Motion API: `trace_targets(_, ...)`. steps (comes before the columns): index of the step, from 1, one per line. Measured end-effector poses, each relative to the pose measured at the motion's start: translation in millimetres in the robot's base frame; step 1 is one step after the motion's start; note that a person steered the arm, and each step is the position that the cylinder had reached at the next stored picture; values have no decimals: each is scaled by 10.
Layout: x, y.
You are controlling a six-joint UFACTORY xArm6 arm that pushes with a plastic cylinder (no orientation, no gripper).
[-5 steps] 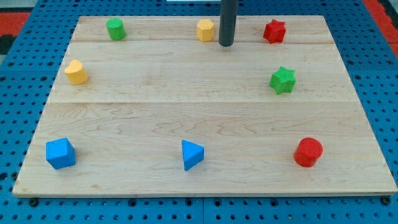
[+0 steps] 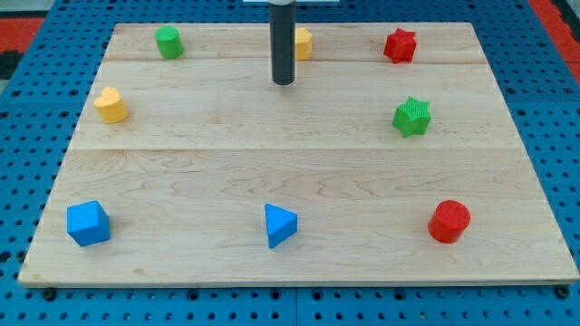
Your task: Push the yellow hexagon closer to the green circle
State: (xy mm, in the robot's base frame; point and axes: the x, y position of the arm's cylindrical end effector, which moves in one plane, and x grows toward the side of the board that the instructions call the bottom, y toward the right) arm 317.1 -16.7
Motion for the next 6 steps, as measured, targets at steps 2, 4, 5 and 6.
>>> trace_targets(2,-319,564)
trace_targets(4,-867,476)
trace_targets(5,-978,116)
trace_targets(6,-1157,-592)
